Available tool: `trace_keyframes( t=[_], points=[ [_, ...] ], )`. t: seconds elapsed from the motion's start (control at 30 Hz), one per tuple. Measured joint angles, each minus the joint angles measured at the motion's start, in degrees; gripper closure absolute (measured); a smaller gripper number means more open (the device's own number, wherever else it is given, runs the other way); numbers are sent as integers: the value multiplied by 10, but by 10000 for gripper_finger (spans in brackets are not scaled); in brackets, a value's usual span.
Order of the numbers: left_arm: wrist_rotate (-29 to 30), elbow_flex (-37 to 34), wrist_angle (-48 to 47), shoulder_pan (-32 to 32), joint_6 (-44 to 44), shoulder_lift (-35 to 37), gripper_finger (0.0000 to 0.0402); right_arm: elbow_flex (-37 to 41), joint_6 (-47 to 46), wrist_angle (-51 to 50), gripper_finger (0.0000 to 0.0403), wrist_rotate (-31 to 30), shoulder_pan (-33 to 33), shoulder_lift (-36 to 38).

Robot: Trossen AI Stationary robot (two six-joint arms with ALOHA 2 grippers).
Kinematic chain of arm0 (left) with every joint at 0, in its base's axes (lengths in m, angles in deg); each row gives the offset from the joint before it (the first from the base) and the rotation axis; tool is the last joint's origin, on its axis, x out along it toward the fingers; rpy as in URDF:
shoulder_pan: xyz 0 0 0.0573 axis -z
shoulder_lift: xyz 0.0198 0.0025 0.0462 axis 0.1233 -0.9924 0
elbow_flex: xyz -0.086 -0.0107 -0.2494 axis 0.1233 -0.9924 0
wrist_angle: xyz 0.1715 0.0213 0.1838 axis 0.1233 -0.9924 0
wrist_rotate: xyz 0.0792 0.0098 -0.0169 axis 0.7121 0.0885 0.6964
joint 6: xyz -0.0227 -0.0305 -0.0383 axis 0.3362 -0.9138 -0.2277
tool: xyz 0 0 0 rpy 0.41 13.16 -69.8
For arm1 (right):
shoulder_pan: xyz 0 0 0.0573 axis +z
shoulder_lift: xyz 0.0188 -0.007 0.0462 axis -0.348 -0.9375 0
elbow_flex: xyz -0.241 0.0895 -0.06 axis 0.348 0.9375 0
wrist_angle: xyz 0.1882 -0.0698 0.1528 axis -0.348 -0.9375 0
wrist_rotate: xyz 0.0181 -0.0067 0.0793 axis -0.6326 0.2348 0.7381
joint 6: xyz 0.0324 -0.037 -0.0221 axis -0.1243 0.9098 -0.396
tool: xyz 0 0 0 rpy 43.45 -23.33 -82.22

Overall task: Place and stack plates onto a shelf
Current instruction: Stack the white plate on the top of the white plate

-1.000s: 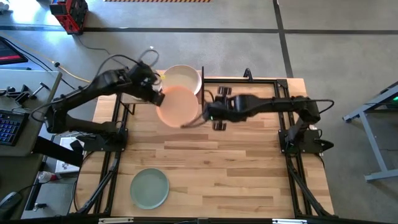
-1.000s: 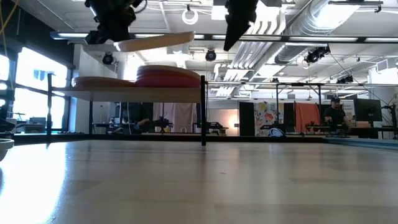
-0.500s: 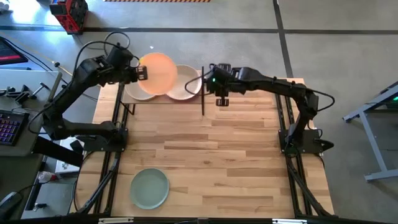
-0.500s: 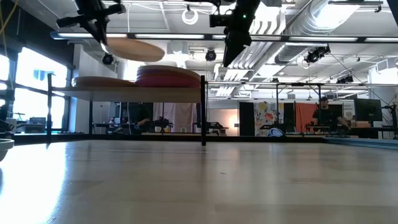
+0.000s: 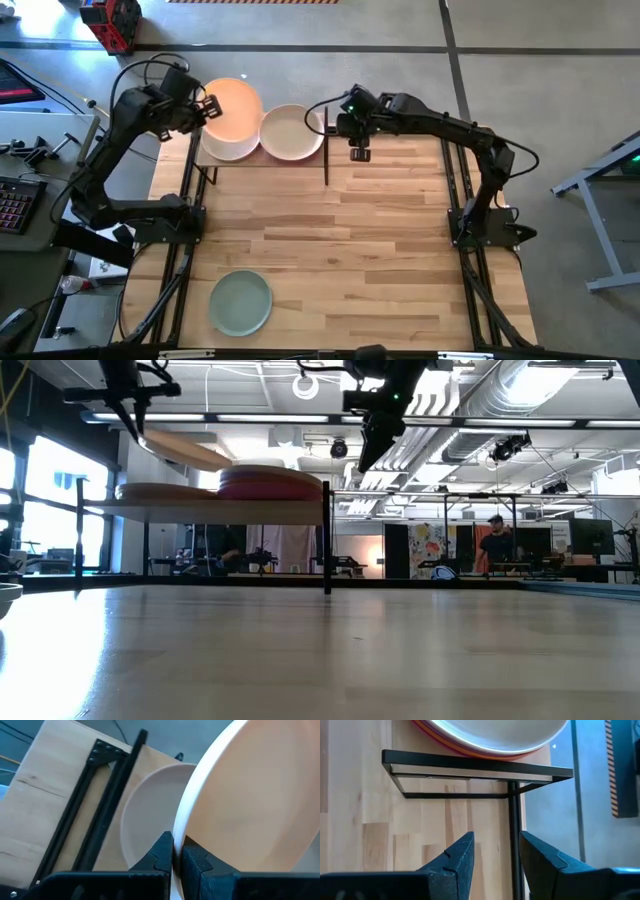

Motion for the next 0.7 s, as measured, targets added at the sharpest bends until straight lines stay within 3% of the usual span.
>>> trace_keyframes(
  t=[0.33, 0.7],
  points=[
    [1, -1, -102, -52, -14, 0, 397, 0, 9, -2, 269, 11, -6, 0],
    [-18, -2, -94, -50, -30, -18, 397, 0, 19, -3, 269, 11, -6, 0]
  ],
)
